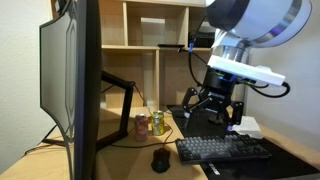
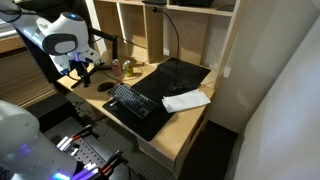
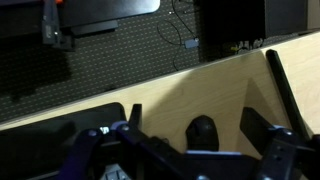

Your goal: Move the mouse to the right side of the keyboard

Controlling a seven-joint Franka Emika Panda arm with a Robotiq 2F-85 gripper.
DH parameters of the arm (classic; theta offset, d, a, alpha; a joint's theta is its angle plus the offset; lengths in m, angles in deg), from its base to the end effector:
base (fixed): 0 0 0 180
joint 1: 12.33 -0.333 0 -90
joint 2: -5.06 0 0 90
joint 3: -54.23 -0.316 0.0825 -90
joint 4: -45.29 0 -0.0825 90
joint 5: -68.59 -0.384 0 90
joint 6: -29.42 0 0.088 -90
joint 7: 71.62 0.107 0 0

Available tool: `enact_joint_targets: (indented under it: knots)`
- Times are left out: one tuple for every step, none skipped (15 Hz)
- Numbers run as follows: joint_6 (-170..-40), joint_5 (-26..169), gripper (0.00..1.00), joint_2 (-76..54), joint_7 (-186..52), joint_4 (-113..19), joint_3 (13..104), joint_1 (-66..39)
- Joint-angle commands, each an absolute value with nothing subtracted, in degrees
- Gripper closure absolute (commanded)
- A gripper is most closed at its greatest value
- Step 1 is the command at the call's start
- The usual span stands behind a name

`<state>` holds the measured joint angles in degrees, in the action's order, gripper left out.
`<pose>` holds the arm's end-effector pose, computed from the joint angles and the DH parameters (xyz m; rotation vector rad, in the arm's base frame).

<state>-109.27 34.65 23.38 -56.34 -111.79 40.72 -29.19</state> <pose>0.3316 0.1906 0.3146 -2.8304 0.2808 0.1628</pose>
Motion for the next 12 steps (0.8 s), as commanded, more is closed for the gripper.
enact_joint_targets:
  knots:
    - [-125.09,30.12,0.00,11.59,-55.30,-108.17,37.22,-31.34]
    - [-128.89,29.04,0.00,8.80,-55.58,-106.79,37.37,-31.49]
    - [-129.98,25.82,0.00,6.91,-55.97,-105.23,38.13,-32.03]
    - [-127.98,22.50,0.00,7.27,-56.85,-104.01,39.11,-31.80]
    - [-128.12,26.95,0.00,10.33,-54.93,-107.65,37.37,-31.54]
    - [-128.10,26.52,0.00,9.07,-55.26,-106.55,37.54,-31.32]
    - [-128.10,26.70,0.00,8.85,-55.21,-106.48,37.54,-31.28]
    - [-128.08,26.69,0.00,9.00,-55.20,-106.57,37.49,-31.32]
    - [-128.06,26.69,0.00,9.31,-55.15,-106.71,37.42,-31.40]
    - [-128.06,26.69,0.00,9.42,-55.15,-106.73,37.41,-31.41]
    - [-128.76,28.48,0.00,6.47,-54.27,-105.80,37.26,-31.16]
    - [-130.85,26.50,0.00,3.31,-55.71,-103.88,37.10,-31.66]
